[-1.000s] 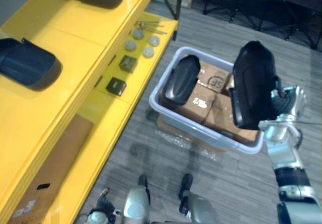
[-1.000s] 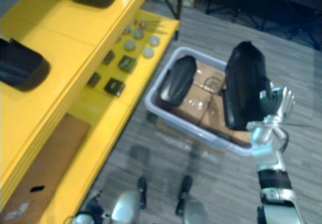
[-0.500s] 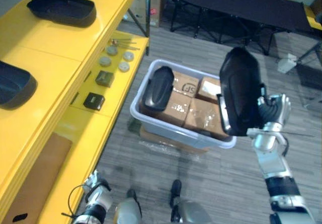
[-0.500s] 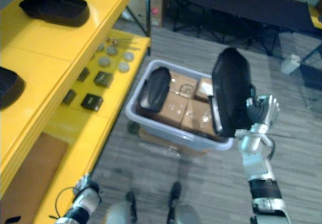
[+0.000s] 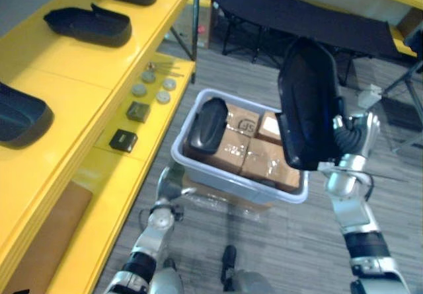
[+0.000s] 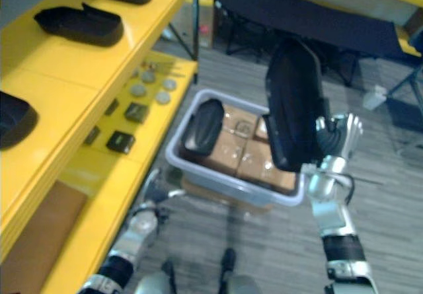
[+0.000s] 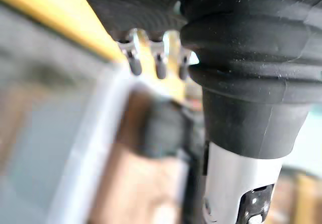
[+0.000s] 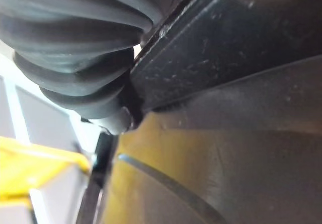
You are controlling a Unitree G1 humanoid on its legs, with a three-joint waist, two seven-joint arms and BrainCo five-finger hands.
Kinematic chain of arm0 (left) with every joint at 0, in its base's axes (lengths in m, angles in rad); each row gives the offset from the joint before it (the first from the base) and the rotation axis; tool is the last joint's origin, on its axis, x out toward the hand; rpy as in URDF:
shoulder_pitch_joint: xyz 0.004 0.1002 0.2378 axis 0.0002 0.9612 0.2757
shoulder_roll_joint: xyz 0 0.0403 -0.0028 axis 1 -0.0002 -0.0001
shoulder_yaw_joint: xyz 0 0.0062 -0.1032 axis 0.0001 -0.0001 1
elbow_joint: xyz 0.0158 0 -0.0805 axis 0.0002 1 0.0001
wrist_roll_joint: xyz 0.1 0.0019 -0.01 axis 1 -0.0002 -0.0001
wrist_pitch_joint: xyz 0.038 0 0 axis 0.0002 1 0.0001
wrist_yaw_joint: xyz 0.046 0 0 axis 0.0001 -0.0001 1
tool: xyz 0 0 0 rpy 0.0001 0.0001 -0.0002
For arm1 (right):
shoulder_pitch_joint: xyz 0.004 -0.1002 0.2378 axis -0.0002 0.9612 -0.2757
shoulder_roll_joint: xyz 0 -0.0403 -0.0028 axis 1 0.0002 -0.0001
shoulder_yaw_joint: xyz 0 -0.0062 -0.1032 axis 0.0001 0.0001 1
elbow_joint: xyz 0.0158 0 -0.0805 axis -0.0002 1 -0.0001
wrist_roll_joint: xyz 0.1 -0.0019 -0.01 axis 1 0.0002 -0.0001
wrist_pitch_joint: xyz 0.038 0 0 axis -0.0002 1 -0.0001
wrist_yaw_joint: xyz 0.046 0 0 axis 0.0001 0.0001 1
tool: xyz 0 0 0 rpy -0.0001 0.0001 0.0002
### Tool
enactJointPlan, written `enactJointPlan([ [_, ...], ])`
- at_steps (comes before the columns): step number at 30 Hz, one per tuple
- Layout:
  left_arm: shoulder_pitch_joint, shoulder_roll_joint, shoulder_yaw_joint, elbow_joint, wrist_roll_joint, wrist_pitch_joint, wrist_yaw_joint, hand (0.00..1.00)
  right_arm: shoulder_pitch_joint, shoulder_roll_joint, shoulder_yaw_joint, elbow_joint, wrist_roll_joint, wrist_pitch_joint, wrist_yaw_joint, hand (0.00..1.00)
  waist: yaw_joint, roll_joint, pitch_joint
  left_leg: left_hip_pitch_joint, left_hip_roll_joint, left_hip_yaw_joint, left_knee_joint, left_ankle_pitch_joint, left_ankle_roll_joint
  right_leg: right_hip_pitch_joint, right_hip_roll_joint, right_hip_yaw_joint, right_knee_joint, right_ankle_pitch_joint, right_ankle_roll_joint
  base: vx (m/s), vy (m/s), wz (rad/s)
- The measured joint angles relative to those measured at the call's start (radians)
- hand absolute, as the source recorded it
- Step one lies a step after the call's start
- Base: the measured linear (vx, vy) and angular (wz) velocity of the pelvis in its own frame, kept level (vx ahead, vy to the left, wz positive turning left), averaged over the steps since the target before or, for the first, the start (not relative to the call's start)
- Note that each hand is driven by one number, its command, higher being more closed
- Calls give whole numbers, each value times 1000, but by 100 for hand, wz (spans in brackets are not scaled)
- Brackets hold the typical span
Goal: Walk over and take plastic housings, then place them on the shelf
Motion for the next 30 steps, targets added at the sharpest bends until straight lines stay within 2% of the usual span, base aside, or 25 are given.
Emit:
enactJointPlan([
  [3,-18,-16,-22,-36,-92,1,-37,0,-6,7,12,-35,-26,-48,-4,100,0,10,-9,4,-9,-8,-18,12,3,1,-7,-3,-1,0,0,-44,24,8],
  [6,-37,-17,-47,-62,-122,4,-59,0,-21,26,76,-40,-58,-95,-4,100,-1,10,-10,16,-14,-7,-44,28,1,1,-9,-3,-2,-1,-1,-78,-1,0],
  [9,-60,-22,-80,-89,-125,5,-59,0,-25,46,129,-44,-74,-121,3,100,0,9,-10,17,-16,-8,-61,42,-1,-5,-9,-4,-10,-2,-2,-74,-7,1],
  [15,-84,-26,-118,-97,-144,12,-52,0,-36,67,200,-44,-85,-121,7,100,-1,9,-15,31,-18,-7,-93,64,-5,-11,-7,-7,-9,-2,-3,-16,-1,-1],
  [23,-110,-58,-158,-97,-327,12,-60,0,-39,102,291,-10,-99,-120,30,100,-1,2,-24,32,-29,-10,-103,68,1,-12,-15,-7,-1,3,2,-8,29,2],
  [28,-112,-62,-164,-96,-383,10,-41,0,-39,129,322,24,-103,-121,29,100,-1,-5,-35,32,-40,-11,-103,73,8,-11,-27,-6,-4,7,7,-50,49,2],
  [30,-113,-62,-163,-96,-445,9,-24,0,-39,140,336,30,-103,-131,29,100,0,-8,-37,32,-41,-11,-103,74,10,-11,-29,-6,-10,7,7,-77,29,0],
])
